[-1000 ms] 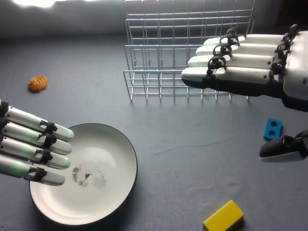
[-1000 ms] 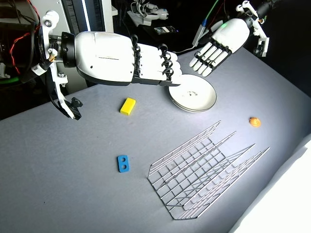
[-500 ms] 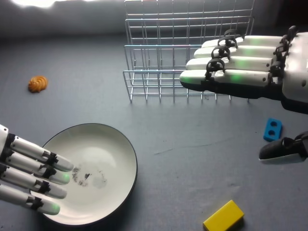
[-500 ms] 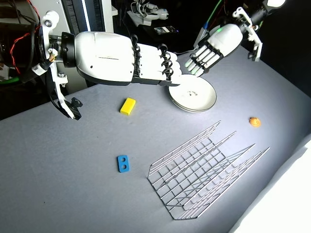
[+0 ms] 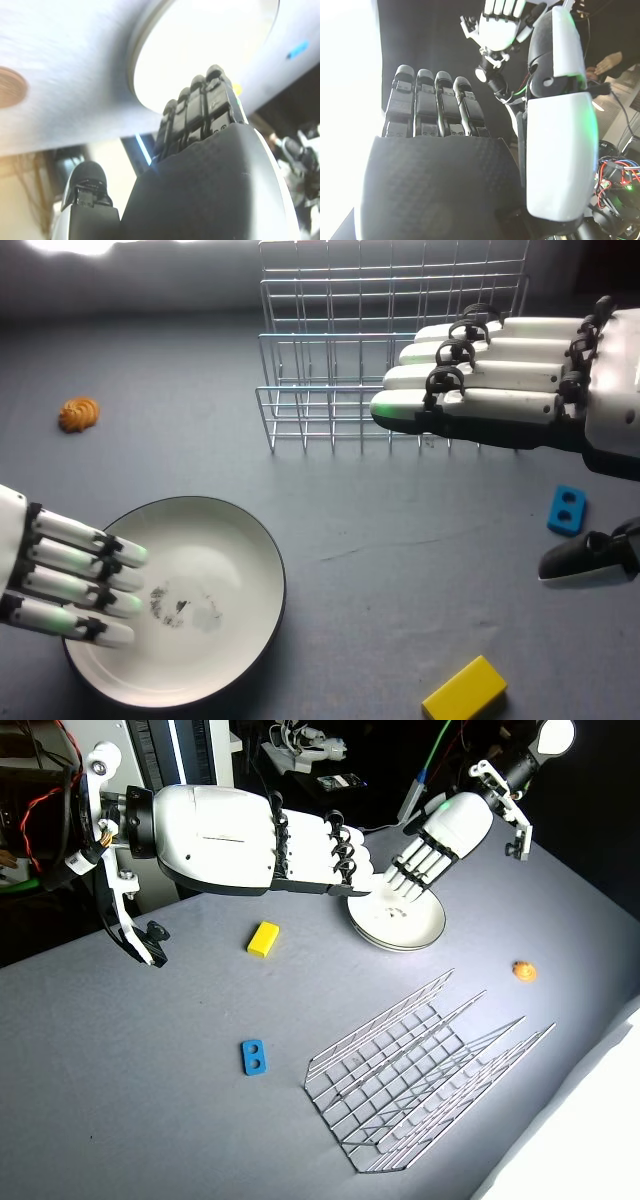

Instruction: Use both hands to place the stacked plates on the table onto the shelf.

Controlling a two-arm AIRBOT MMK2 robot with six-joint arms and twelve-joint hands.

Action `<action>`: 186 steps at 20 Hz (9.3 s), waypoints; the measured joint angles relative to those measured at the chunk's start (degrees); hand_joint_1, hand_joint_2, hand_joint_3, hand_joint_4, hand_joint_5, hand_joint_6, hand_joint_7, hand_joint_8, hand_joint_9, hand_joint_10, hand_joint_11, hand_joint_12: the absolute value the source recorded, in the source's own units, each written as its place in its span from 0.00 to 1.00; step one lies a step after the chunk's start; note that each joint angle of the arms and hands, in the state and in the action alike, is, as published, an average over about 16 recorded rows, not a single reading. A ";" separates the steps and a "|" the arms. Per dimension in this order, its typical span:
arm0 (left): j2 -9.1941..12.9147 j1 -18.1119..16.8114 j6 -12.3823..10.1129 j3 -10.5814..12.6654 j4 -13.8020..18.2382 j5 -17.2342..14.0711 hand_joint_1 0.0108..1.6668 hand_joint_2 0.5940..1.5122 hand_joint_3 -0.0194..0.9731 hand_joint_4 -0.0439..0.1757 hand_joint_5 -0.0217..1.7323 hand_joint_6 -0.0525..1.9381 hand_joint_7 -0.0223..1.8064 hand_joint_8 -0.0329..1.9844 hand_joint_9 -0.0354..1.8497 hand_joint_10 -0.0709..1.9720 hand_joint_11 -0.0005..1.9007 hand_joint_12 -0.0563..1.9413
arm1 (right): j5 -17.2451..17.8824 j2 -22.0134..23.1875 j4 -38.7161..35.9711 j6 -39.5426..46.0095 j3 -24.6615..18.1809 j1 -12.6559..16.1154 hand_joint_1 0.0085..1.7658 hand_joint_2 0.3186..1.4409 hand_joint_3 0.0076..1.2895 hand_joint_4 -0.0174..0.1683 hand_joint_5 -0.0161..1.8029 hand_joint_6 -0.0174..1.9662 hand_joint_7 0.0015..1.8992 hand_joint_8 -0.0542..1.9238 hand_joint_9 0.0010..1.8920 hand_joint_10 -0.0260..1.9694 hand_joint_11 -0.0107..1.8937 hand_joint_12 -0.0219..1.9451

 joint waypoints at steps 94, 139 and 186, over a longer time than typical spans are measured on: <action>-3.44 12.90 -0.72 -13.10 -30.12 15.10 0.00 0.61 0.03 0.19 0.01 0.03 0.01 0.01 0.01 0.03 0.01 0.02 | 2.46 -37.96 11.60 -36.23 22.40 -5.78 0.66 0.65 0.01 0.11 0.22 0.02 0.20 0.04 0.19 0.05 0.06 0.56; 3.96 8.31 -2.20 -4.77 -42.37 11.35 0.00 0.61 0.04 0.20 0.02 0.04 0.02 0.01 0.03 0.04 0.01 0.04 | 10.40 -32.80 10.92 -39.48 14.45 -5.87 0.72 0.62 0.01 0.11 0.50 0.56 0.56 0.45 0.62 0.26 0.47 0.54; 5.06 5.67 4.06 -1.72 -28.08 2.44 0.00 0.61 0.04 0.24 0.03 0.04 0.02 0.01 0.03 0.04 0.01 0.03 | 11.70 -14.24 17.33 -35.38 9.59 6.58 0.74 0.62 0.01 0.05 0.50 0.48 0.57 0.44 0.53 0.49 0.48 0.54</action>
